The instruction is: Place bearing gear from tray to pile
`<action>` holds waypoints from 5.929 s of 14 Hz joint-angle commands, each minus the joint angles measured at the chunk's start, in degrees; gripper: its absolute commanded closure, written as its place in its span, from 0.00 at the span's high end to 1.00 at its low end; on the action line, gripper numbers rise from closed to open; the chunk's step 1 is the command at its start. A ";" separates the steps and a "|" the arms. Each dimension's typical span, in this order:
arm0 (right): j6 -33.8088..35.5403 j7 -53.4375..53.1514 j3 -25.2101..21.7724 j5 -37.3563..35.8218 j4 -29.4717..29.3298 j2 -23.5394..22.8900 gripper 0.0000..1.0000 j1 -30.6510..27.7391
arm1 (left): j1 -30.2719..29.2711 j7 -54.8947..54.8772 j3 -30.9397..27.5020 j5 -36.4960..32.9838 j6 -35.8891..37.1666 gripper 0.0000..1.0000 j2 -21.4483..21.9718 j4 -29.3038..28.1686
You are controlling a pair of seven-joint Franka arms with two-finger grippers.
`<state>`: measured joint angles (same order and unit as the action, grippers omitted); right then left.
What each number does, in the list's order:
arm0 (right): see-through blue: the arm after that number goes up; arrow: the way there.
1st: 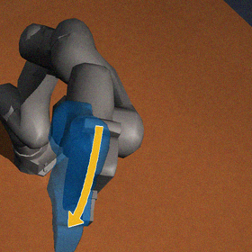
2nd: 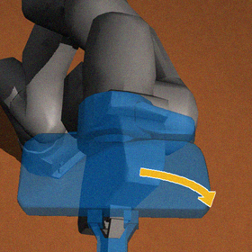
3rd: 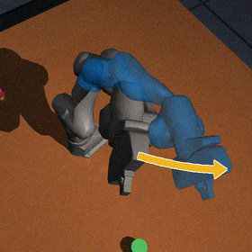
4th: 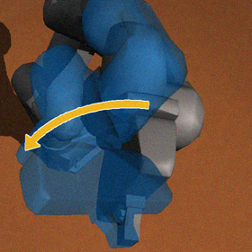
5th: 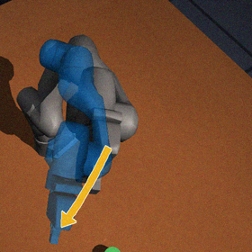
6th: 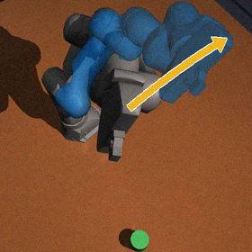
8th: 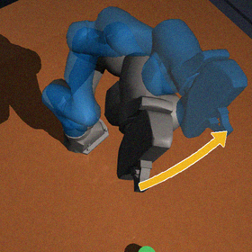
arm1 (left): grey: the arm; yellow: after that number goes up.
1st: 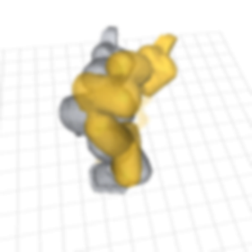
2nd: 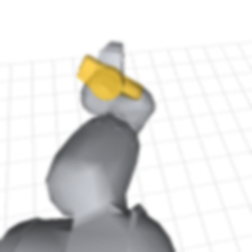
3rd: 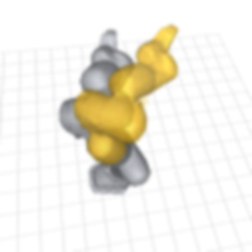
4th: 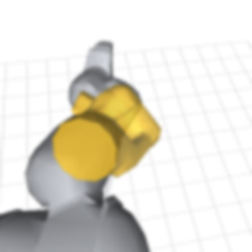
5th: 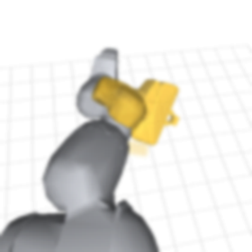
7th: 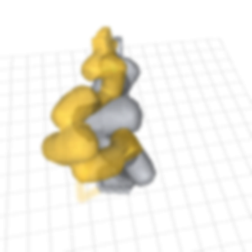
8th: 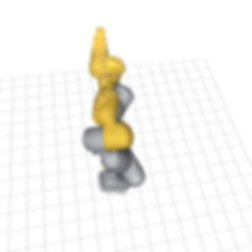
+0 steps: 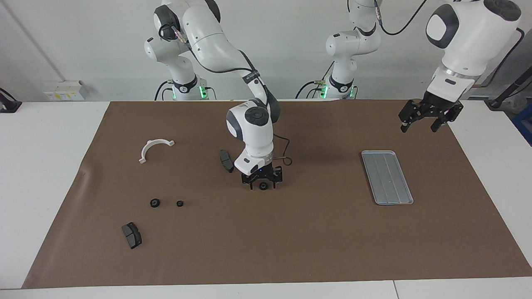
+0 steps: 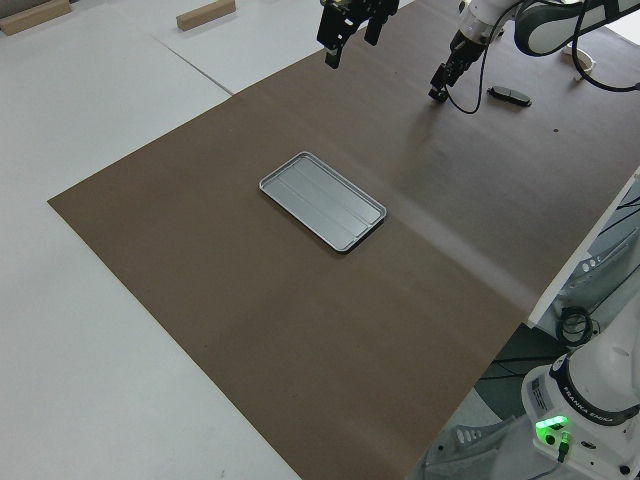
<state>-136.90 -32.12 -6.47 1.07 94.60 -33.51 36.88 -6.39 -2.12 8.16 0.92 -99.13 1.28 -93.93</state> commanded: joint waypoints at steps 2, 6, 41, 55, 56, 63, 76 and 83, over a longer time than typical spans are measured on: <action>0.05 0.04 0.22 -0.10 0.49 0.03 0.63 -0.05 | 0.24 0.01 -0.07 0.22 2.00 1.00 2.84 -0.90; 1.02 0.04 0.31 -0.10 0.49 0.11 0.62 0.21 | 0.15 0.01 -0.16 0.22 2.36 1.00 3.37 -1.25; 7.99 36.32 0.40 -0.10 24.72 22.87 0.00 -23.95 | -1.08 0.37 -0.16 0.22 2.36 1.00 3.64 -5.74; 0.85 34.42 0.49 0.16 30.48 23.58 1.00 -26.68 | 1.64 0.63 0.46 0.31 1.74 1.00 3.73 -5.83; 1.11 31.62 0.58 0.08 28.72 23.58 1.00 -26.51 | 1.73 0.72 0.46 0.31 1.66 1.00 3.73 -5.91; 12.68 20.51 -0.21 -1.94 15.20 24.81 1.00 -26.59 | 0.86 0.63 0.37 0.23 2.36 1.00 3.73 -5.83; 40.40 32.03 -0.13 -1.95 10.34 38.08 1.00 -34.85 | 1.03 0.63 0.19 0.31 2.45 1.00 3.82 -5.83; 48.20 33.44 0.31 -1.77 -2.03 36.24 1.00 -35.12 | 0.94 0.63 0.19 0.31 2.45 1.00 3.73 -5.83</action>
<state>-92.54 -0.19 -7.03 0.14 97.38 3.57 2.37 -5.28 -1.71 8.47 0.92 -97.09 3.71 -98.62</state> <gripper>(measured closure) 0.000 0.000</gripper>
